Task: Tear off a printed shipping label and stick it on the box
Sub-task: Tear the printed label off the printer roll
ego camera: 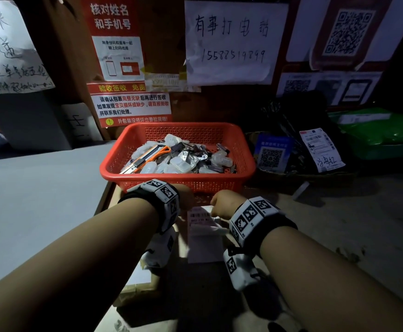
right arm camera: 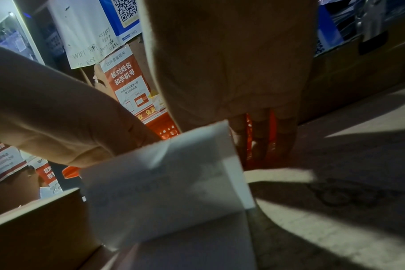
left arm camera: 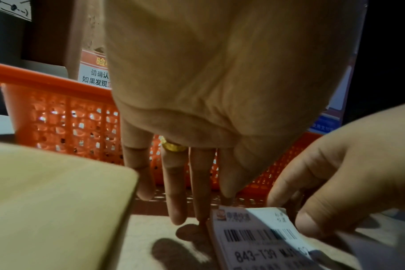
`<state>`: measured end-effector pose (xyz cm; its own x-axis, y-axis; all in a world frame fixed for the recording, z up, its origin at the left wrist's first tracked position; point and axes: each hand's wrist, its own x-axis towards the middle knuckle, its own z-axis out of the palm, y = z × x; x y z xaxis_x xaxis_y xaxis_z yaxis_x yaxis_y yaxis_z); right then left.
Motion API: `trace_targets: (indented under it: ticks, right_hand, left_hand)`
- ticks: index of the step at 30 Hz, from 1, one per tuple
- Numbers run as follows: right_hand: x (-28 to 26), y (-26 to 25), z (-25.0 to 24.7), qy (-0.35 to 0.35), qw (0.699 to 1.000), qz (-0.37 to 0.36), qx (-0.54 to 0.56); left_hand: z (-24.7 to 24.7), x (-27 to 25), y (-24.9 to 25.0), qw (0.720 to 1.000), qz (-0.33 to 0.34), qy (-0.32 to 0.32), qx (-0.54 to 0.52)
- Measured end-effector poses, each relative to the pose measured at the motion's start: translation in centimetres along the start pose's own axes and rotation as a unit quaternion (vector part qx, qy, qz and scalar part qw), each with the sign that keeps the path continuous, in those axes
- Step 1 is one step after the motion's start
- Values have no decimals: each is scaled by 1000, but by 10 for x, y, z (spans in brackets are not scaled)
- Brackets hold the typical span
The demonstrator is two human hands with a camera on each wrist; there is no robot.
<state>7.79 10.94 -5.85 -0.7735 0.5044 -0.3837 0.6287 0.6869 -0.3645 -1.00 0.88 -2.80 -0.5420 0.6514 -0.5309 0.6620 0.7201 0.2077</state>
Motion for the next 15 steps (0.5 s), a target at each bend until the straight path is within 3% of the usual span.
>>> trace_targets:
  ticks: [11, 15]
  right_hand:
    - [1, 4, 3, 9, 1000, 16, 9]
    - [-3, 1, -2, 3, 999, 15, 38]
  left_hand:
    - [-1, -5, -5, 999, 37, 11, 16]
    - [-8, -15, -1, 1000, 11, -26, -4]
